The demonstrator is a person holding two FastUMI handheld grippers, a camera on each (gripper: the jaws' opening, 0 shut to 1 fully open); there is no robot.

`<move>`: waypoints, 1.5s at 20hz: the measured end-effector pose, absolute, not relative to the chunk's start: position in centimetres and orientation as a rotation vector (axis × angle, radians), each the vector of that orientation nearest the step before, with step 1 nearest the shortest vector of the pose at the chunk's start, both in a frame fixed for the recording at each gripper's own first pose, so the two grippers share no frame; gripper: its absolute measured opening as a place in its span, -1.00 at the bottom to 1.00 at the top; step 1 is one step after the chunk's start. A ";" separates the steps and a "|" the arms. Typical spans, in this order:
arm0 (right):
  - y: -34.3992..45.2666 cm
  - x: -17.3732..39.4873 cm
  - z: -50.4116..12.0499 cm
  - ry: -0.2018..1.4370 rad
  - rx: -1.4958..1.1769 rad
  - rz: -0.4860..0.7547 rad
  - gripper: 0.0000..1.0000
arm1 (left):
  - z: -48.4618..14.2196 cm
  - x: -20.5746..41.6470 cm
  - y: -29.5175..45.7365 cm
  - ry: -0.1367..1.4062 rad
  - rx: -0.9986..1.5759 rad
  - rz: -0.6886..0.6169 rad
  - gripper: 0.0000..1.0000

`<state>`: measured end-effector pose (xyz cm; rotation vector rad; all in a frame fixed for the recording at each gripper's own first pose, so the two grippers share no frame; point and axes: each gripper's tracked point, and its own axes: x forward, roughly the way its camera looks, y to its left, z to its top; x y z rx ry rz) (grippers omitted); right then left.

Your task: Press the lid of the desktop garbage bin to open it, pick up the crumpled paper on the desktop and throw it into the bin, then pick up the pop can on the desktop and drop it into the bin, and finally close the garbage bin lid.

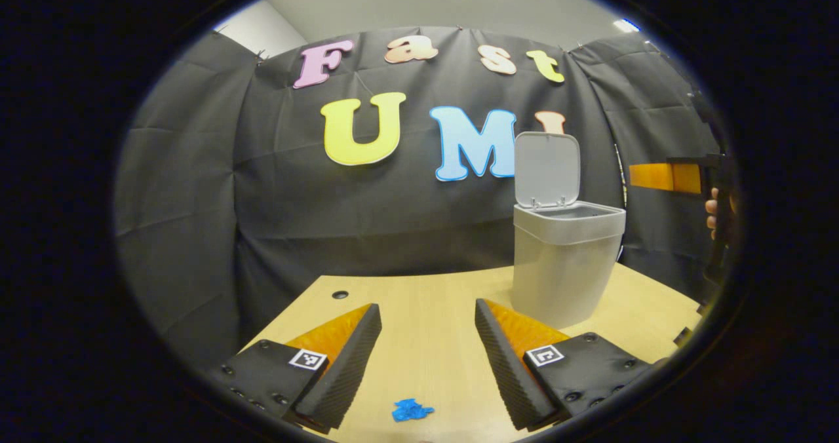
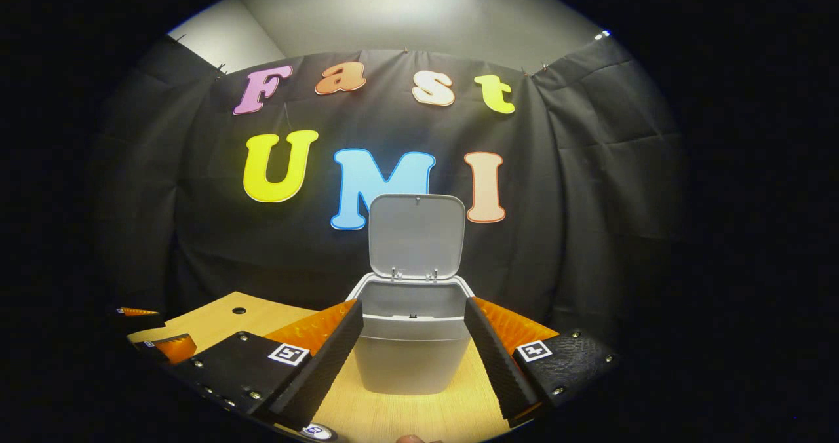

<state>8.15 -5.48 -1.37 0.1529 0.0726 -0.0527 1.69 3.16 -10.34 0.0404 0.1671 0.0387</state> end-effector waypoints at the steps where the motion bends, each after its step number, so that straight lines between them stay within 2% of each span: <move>1: -5.3 7.8 -1.4 0.068 0.146 -0.053 0.98 | -11.4 1.5 3.2 0.183 0.043 0.033 0.89; 10: -3.1 5.4 -2.9 0.098 0.092 -0.024 0.98 | -22.2 -0.3 4.4 0.398 0.025 0.002 0.89; 17: -3.1 4.1 -3.0 0.106 0.088 -0.043 0.98 | -28.3 -0.3 5.7 0.544 -0.003 0.021 0.89; 22: -3.6 3.5 -3.2 0.116 0.094 -0.067 0.98 | -32.3 0.2 6.5 0.649 -0.032 0.041 0.89; 23: -3.7 3.4 -3.2 0.118 0.092 -0.072 0.98 | -32.8 0.3 6.8 0.669 -0.040 0.044 1.00; 24: -3.7 3.3 -3.1 0.120 0.091 -0.075 0.98 | -33.4 0.5 7.1 0.689 -0.047 0.044 0.91; 25: -3.8 3.2 -3.2 0.121 0.090 -0.080 0.98 | -33.8 0.4 7.2 0.702 -0.051 0.049 1.00; 30: -4.7 2.9 -2.9 0.110 0.085 -0.113 0.98 | -36.0 0.6 8.1 0.756 -0.059 0.065 1.00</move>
